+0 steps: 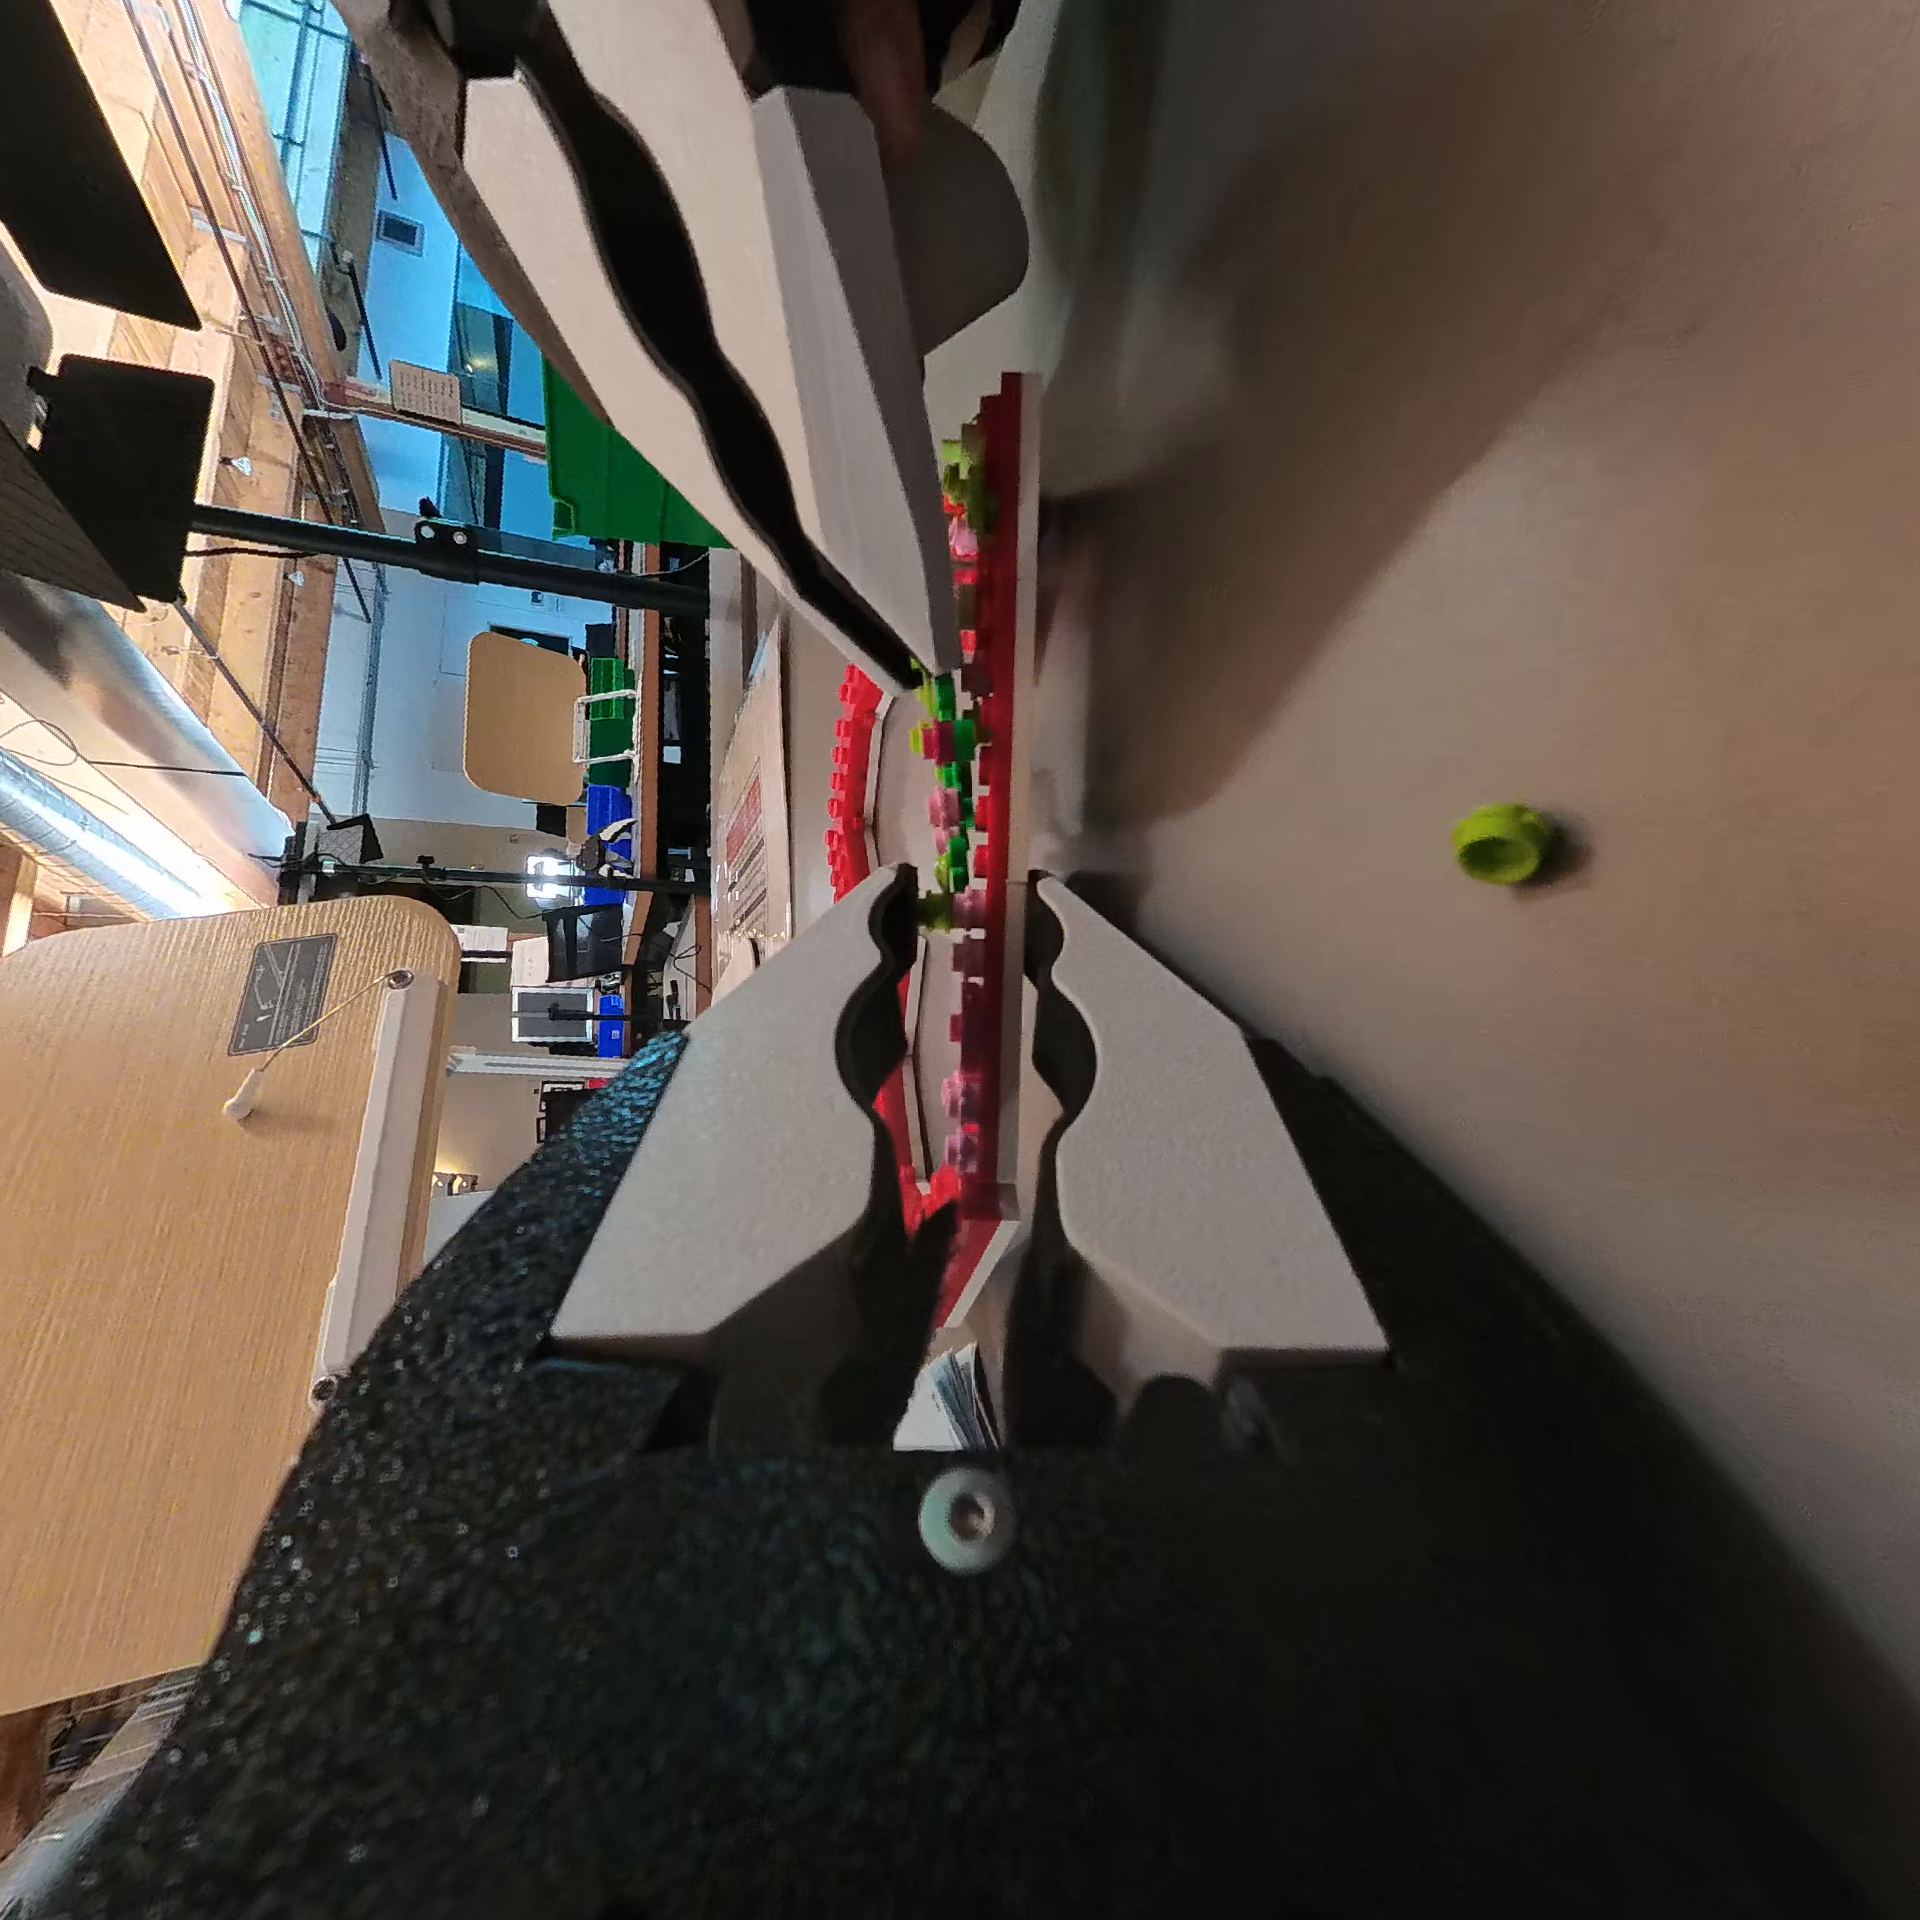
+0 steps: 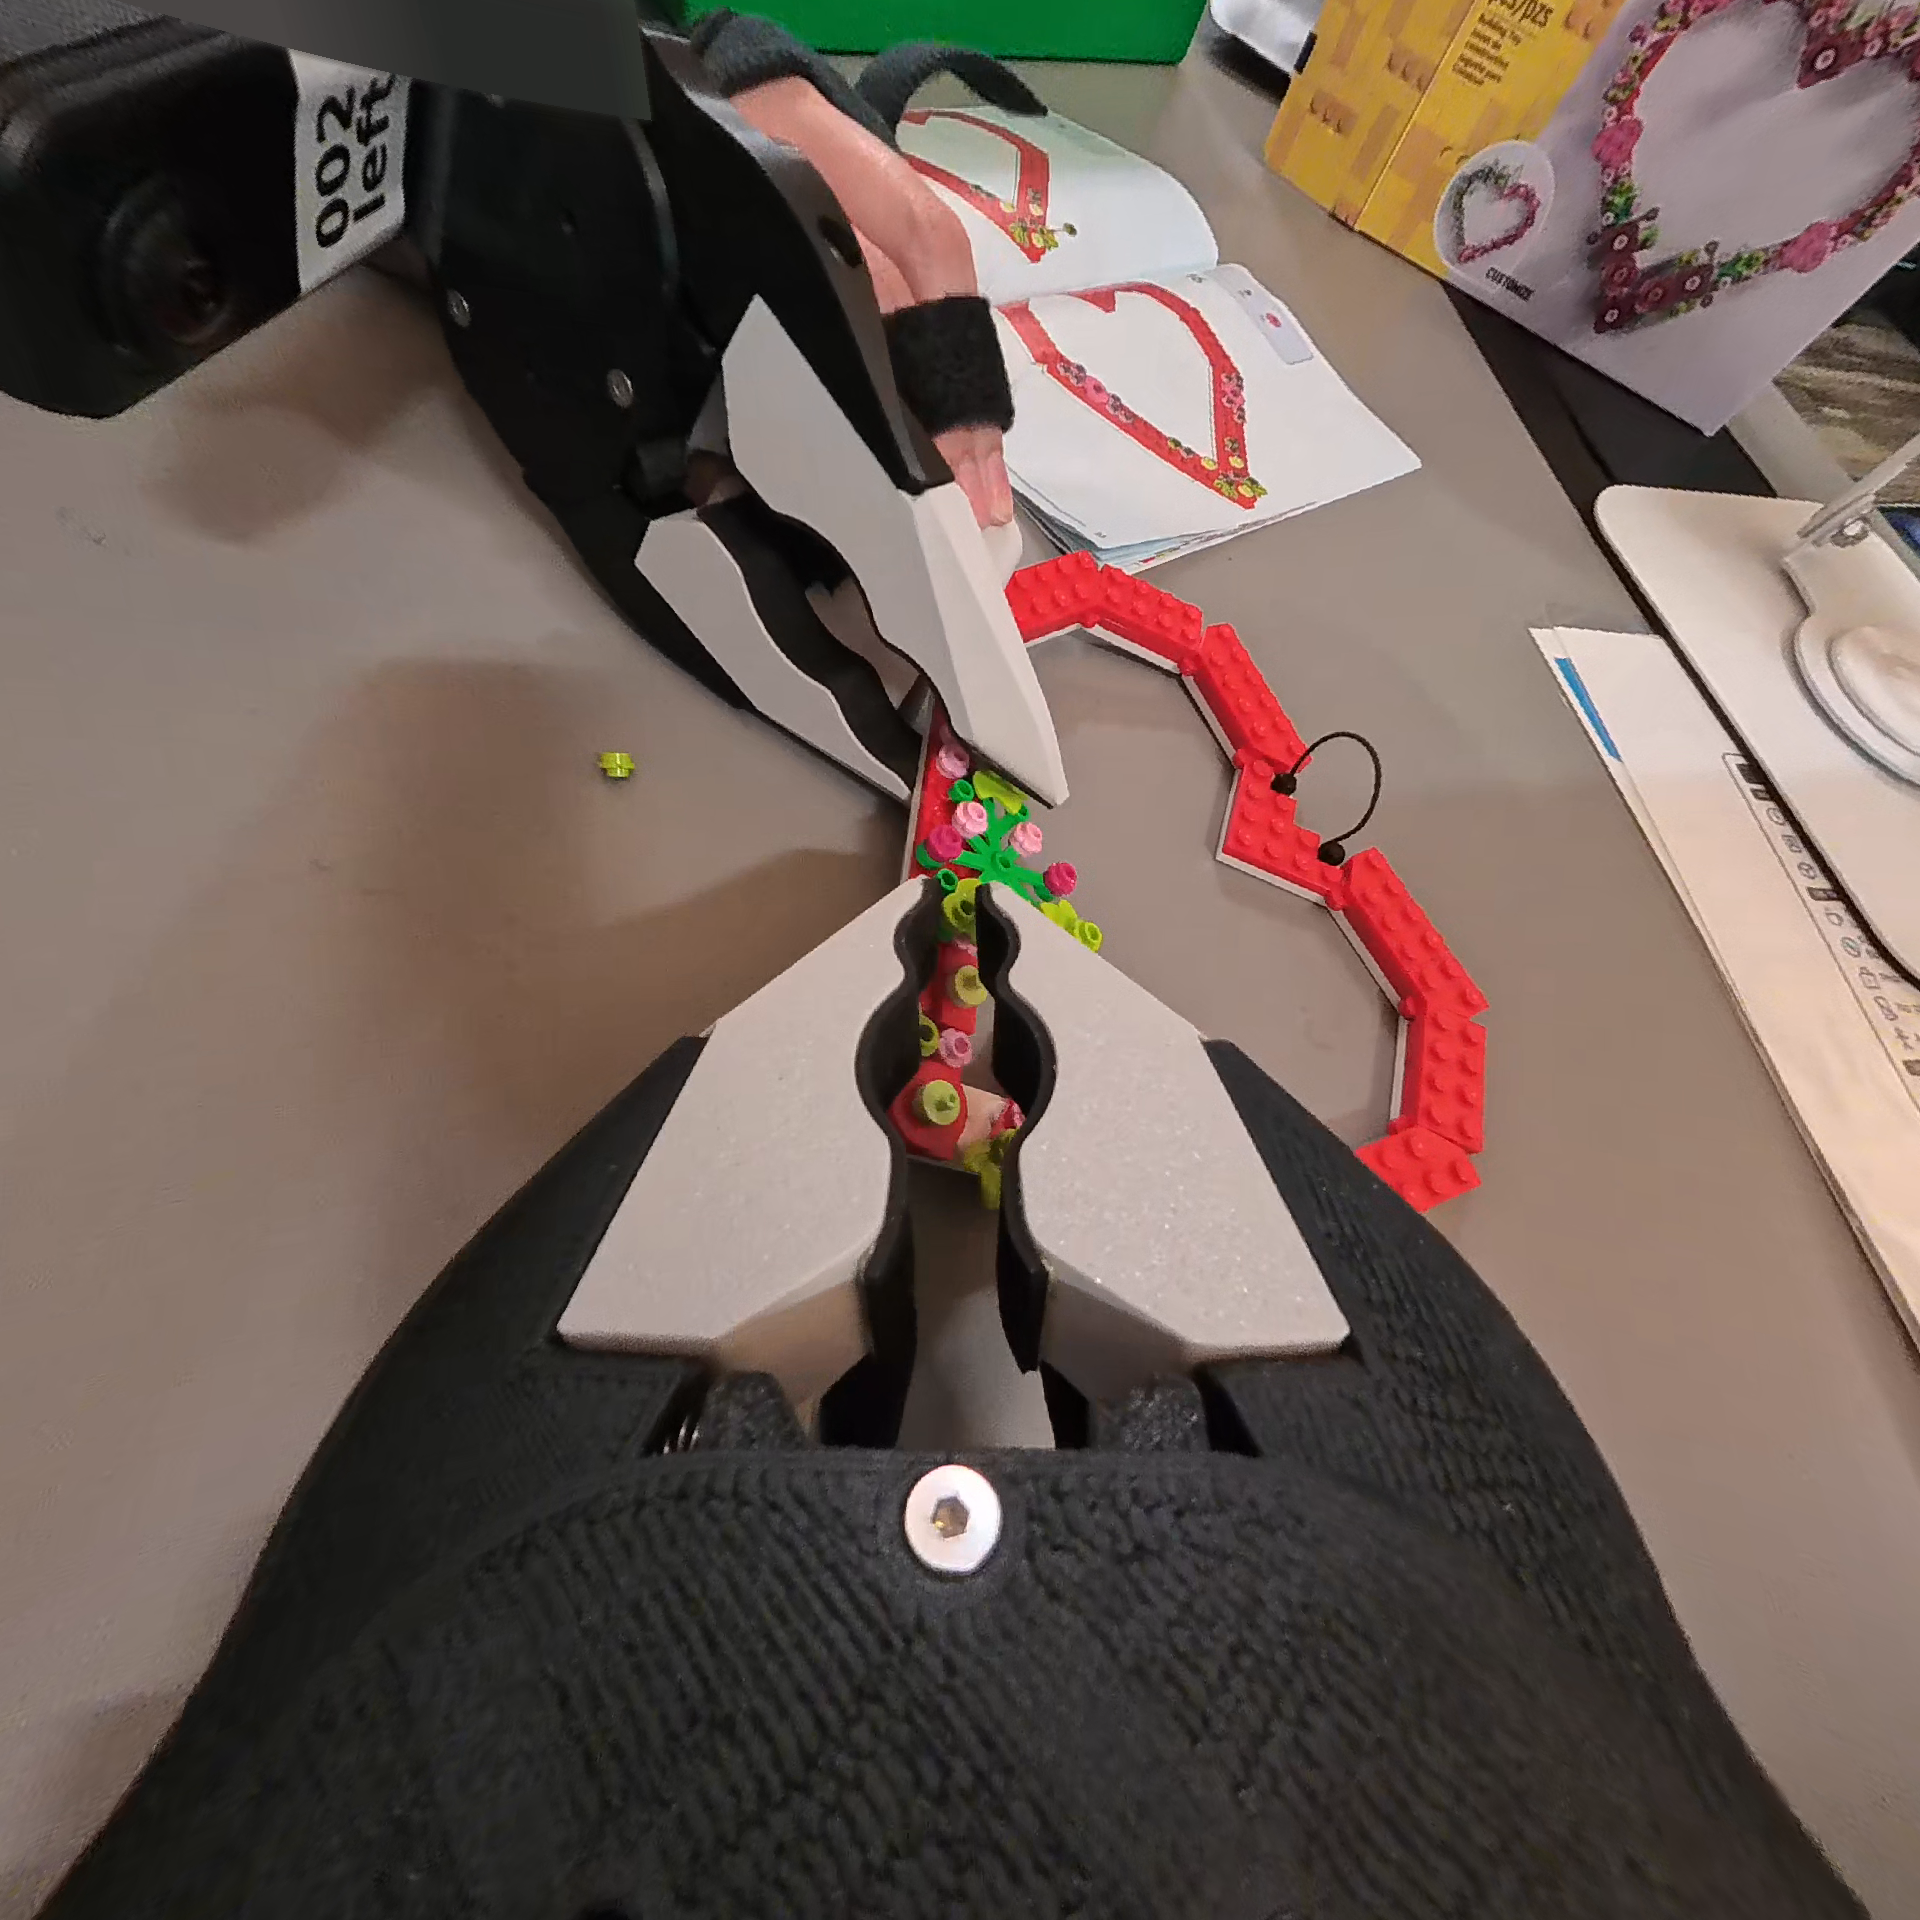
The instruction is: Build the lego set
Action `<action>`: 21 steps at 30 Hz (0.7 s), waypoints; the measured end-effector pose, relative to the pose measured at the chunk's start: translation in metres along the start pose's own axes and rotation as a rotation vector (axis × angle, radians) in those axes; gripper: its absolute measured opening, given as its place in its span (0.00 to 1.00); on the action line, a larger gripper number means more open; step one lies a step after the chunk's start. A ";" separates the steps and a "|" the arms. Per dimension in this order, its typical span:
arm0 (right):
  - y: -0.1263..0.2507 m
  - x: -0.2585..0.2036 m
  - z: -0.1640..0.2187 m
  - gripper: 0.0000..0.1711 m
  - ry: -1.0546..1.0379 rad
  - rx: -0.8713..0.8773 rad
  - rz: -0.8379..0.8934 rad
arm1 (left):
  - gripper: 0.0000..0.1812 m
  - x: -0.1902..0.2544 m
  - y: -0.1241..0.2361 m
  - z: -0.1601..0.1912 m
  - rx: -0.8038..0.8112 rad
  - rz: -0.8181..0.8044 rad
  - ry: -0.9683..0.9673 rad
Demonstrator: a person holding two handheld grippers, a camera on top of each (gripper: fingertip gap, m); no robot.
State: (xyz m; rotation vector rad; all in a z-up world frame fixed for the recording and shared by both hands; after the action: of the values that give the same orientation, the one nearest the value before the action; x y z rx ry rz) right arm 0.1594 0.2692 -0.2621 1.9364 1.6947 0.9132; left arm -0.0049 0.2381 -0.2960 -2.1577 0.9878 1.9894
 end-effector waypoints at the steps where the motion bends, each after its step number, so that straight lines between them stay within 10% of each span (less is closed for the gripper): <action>1: 0.000 0.000 0.000 0.03 0.004 0.000 -0.001 | 0.10 0.000 0.000 0.000 0.000 0.001 0.001; 21: -0.001 -0.003 -0.001 0.03 0.015 0.009 -0.023 | 0.10 0.000 0.001 0.000 -0.004 0.005 0.005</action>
State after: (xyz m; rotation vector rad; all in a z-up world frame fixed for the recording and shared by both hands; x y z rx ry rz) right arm 0.1580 0.2664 -0.2625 1.9159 1.7288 0.9156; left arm -0.0049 0.2374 -0.2961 -2.1657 0.9916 1.9912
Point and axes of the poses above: each gripper's, where its closed fingertips meet, y back along the fingers, z out of its underside, x = y × z across the jaws, the point moved 10 cm from there along y, back along the fingers, and after that the axes turned 12 degrees about -x, right-handed, at the moved point
